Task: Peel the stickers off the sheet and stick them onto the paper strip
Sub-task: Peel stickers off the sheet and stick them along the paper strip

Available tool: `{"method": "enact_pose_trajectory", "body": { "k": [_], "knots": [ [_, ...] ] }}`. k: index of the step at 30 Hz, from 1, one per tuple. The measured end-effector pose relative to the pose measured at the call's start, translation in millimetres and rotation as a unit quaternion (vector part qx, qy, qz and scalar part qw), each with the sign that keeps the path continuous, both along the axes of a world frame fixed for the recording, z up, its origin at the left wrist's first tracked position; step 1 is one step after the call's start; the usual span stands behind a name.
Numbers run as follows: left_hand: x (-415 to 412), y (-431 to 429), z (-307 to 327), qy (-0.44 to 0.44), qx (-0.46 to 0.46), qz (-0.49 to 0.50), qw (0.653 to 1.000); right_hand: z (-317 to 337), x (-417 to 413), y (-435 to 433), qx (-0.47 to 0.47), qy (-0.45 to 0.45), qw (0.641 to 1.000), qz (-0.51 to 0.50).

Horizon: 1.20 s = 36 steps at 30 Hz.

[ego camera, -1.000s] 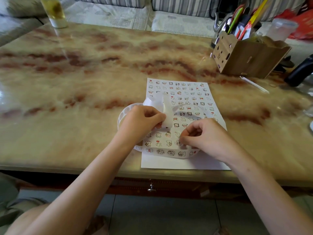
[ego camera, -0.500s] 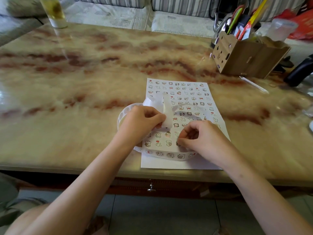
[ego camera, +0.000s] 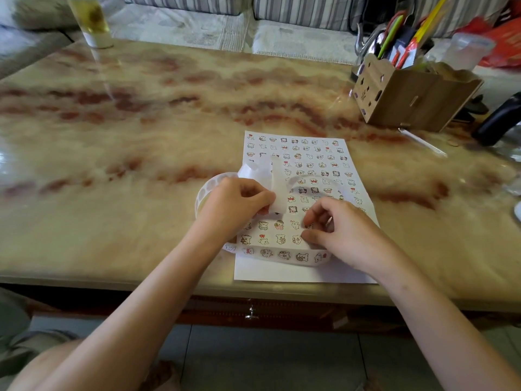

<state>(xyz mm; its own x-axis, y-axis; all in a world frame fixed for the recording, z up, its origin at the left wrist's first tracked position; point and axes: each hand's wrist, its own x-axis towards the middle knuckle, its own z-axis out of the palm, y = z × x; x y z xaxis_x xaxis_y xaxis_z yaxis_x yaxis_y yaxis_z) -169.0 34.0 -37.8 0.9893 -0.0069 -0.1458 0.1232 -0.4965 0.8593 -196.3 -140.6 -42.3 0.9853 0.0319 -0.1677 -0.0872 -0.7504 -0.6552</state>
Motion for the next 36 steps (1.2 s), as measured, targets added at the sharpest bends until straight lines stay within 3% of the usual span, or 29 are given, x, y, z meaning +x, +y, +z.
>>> {"method": "enact_pose_trajectory", "body": {
  "k": [7,13,16,25,36],
  "knots": [
    [1.4,-0.6,-3.6,-0.018,-0.033,0.002,0.999,-1.5,0.5,0.6,-0.015,-0.009,1.000,0.004],
    [2.6,0.0,-1.7,-0.090,-0.149,0.003,0.985,5.7,0.4,4.0,0.123,-0.173,0.977,-0.022],
    [1.6,-2.7,-0.6,-0.098,-0.188,-0.006,0.977,9.0,1.1,5.5,0.142,-0.236,0.961,-0.003],
    [-0.2,-8.5,-0.2,-0.088,-0.211,-0.027,0.973,7.6,2.8,6.7,0.197,-0.264,0.944,0.010],
    [-3.0,-9.7,-0.2,-0.068,-0.214,-0.049,0.973,5.0,2.2,4.6,0.164,-0.286,0.944,0.022]
  ]
}}
